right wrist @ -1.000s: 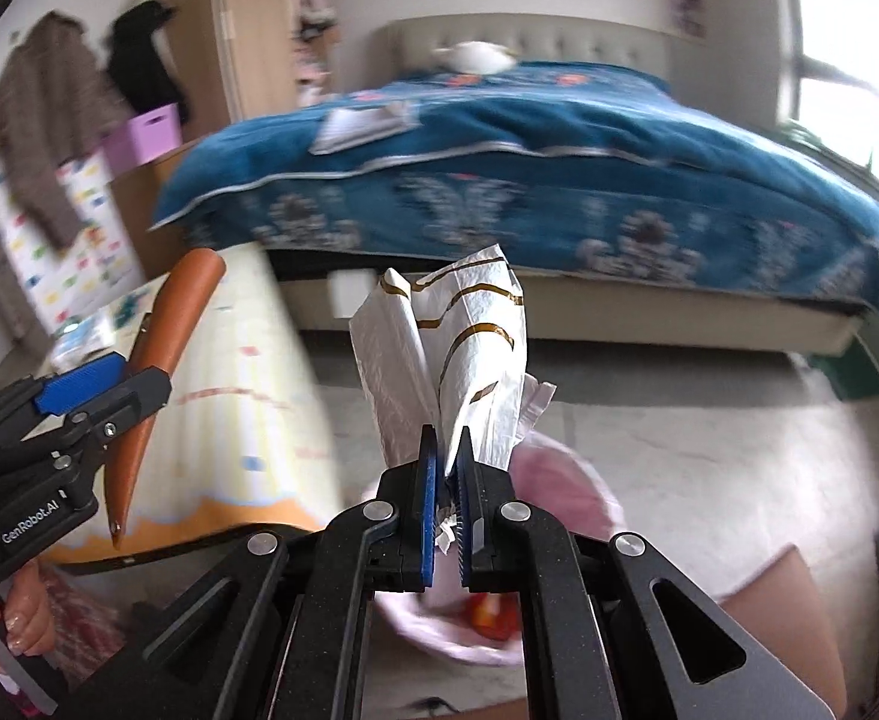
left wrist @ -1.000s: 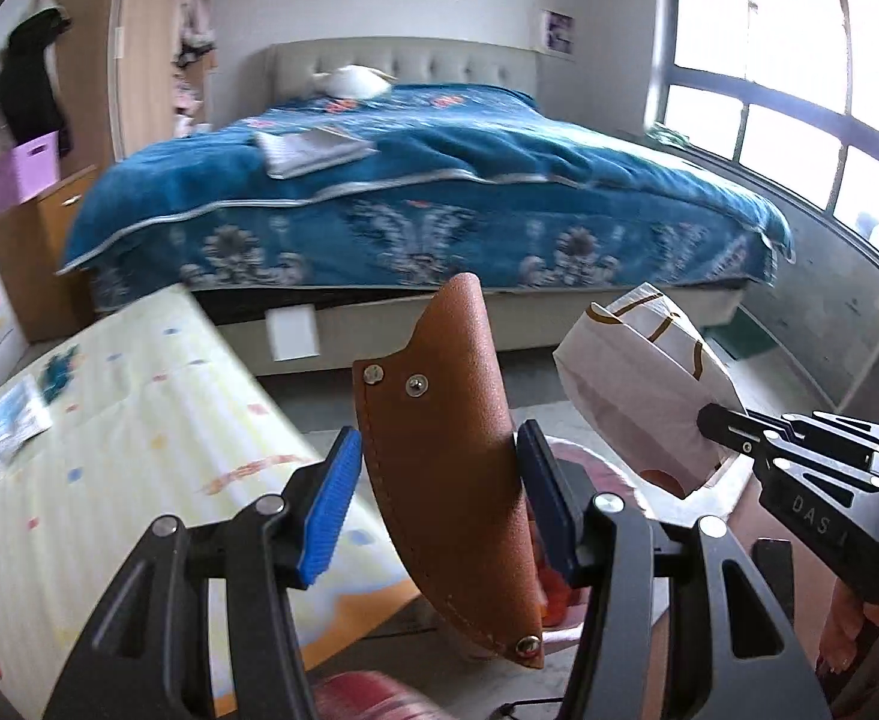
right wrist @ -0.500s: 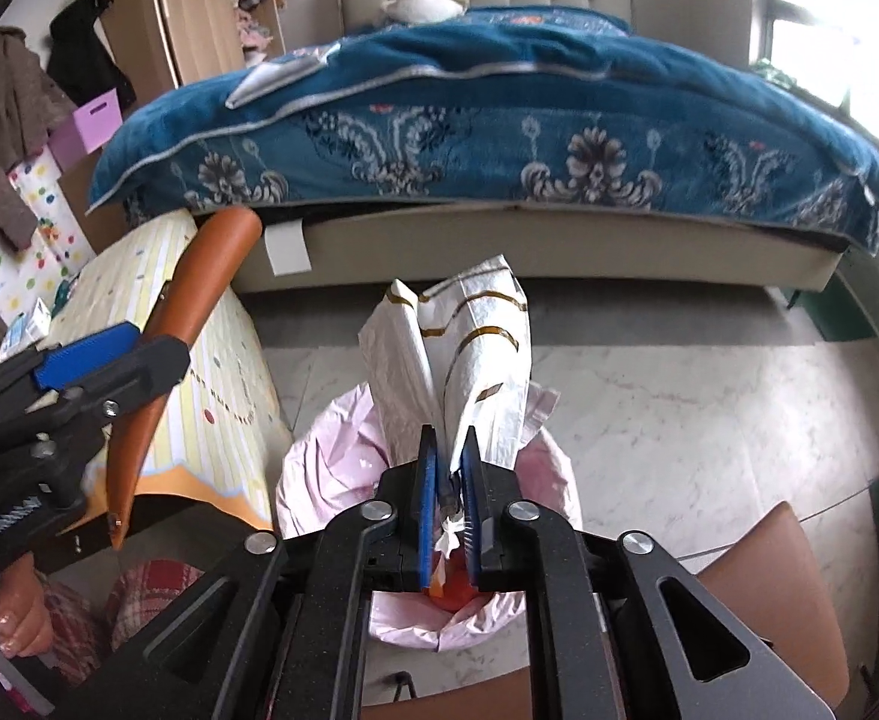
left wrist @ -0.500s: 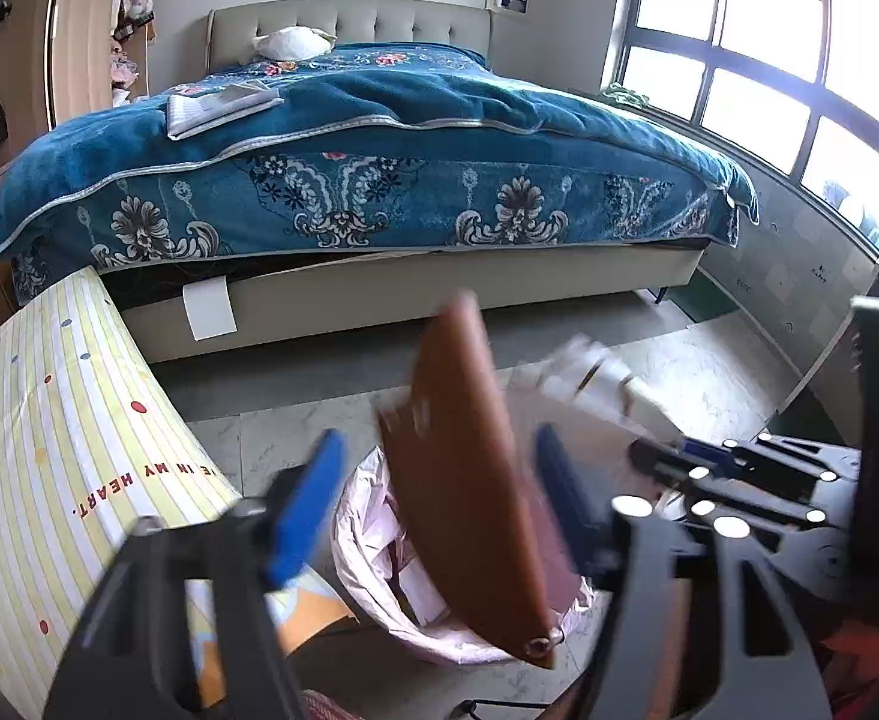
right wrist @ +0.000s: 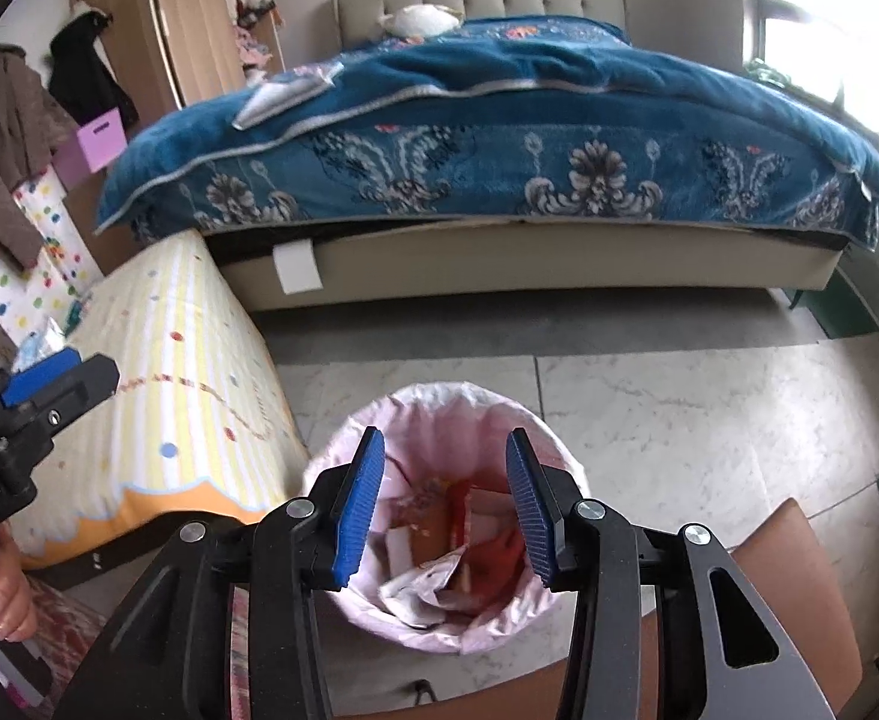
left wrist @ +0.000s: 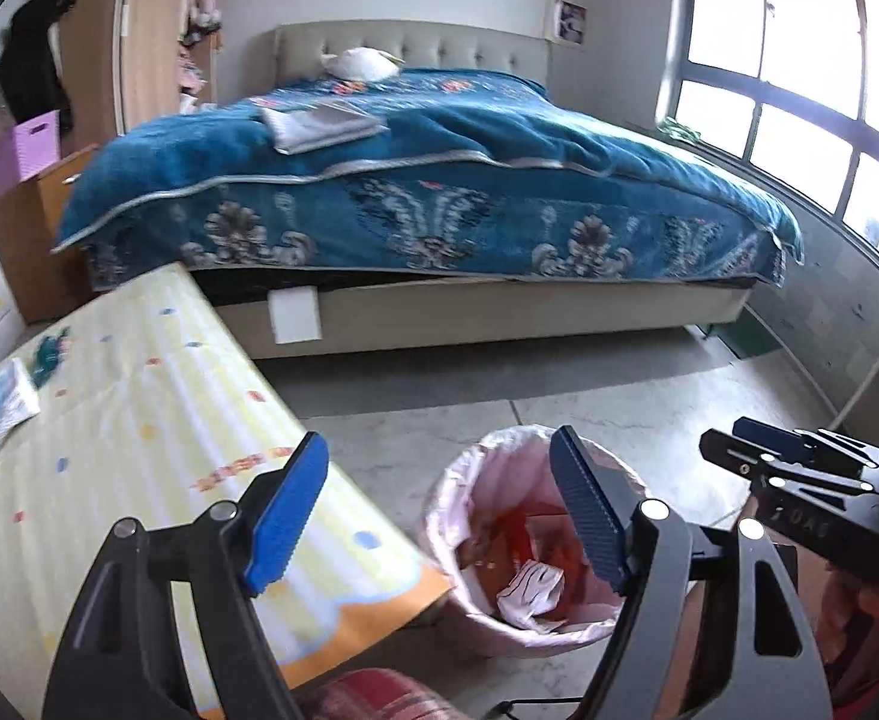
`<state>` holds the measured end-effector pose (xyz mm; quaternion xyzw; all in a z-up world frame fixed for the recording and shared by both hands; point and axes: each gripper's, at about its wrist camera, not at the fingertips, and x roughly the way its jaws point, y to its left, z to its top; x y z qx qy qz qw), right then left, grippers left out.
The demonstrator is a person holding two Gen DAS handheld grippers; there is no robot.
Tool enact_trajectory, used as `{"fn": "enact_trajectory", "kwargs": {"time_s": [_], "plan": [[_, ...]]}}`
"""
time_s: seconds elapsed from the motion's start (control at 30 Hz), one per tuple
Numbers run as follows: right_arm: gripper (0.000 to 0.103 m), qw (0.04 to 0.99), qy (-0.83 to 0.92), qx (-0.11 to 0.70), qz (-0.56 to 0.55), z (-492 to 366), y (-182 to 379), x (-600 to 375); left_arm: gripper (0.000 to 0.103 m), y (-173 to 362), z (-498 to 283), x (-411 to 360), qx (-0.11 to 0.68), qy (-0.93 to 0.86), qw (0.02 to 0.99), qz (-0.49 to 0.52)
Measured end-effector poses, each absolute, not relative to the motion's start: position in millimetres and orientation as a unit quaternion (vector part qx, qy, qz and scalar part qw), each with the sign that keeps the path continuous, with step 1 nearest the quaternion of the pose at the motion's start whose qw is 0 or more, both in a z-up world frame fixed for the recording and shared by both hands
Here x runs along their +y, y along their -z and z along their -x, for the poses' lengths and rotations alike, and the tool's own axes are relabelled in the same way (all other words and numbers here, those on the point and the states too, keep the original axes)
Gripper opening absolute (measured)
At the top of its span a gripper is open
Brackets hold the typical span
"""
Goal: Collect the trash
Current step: 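Move both open tools back over the table toward the milk carton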
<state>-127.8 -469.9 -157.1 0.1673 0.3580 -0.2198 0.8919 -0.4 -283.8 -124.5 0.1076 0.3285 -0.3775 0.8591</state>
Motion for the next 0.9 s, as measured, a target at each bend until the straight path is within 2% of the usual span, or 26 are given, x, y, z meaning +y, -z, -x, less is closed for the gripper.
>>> {"fn": "enact_trajectory", "kwargs": {"time_s": [0.37,0.9], "plan": [[0.044,0.918,0.134,0.348,-0.136,97.1,122.3,-409.7,0.076,99.5,-5.8,-185.2,0.308,0.297,0.898,-0.097],[0.044,0.935,-0.012,0.353,-0.032,2.7,88.8,-259.2,0.077,71.4,-47.6,4.1,0.286,0.095,0.953,-0.034]]}}
